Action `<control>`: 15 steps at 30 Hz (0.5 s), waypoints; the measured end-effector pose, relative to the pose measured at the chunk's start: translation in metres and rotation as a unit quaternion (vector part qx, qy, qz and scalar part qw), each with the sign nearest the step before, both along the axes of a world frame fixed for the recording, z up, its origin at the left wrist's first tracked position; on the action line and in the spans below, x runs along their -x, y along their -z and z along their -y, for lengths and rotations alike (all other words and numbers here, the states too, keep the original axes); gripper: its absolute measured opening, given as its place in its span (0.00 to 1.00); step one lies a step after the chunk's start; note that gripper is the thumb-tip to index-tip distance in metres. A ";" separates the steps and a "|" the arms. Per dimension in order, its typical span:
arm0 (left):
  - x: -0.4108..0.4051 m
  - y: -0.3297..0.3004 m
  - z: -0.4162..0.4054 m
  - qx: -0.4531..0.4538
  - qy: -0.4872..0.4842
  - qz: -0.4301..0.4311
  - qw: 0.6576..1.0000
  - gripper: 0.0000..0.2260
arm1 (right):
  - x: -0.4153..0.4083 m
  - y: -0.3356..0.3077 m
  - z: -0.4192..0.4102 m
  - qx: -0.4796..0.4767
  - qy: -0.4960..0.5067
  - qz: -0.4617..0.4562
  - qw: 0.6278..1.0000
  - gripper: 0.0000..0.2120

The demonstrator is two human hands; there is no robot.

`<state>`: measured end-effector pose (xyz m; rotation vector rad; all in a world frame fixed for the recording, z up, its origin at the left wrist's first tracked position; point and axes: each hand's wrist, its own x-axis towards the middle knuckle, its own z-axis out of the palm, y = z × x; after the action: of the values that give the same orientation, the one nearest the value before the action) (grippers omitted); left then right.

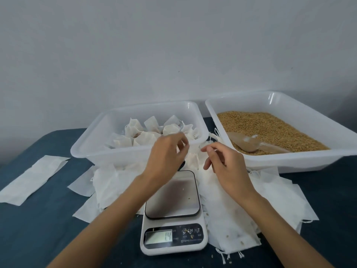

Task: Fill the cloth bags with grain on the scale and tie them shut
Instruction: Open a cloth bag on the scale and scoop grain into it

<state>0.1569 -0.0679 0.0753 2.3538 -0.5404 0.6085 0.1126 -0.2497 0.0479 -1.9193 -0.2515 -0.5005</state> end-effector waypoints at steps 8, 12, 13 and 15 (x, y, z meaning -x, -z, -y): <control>0.002 0.024 0.031 -0.269 -0.081 -0.099 0.955 0.09 | -0.001 0.002 -0.001 0.006 0.006 0.000 1.000 0.08; -0.003 0.025 0.049 -0.295 -0.073 -0.093 0.948 0.11 | 0.001 0.002 -0.001 0.006 0.005 0.014 1.000 0.08; -0.003 0.024 0.051 -0.292 -0.072 -0.086 0.950 0.11 | 0.001 0.002 -0.001 0.006 0.007 0.017 1.000 0.08; -0.003 0.025 0.055 -0.294 -0.068 -0.079 0.950 0.10 | 0.000 0.001 0.000 0.004 0.013 0.020 1.000 0.08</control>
<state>0.1596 -0.1232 0.0508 2.9929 -0.5426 0.3375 0.1125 -0.2495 0.0469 -1.9247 -0.2556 -0.5558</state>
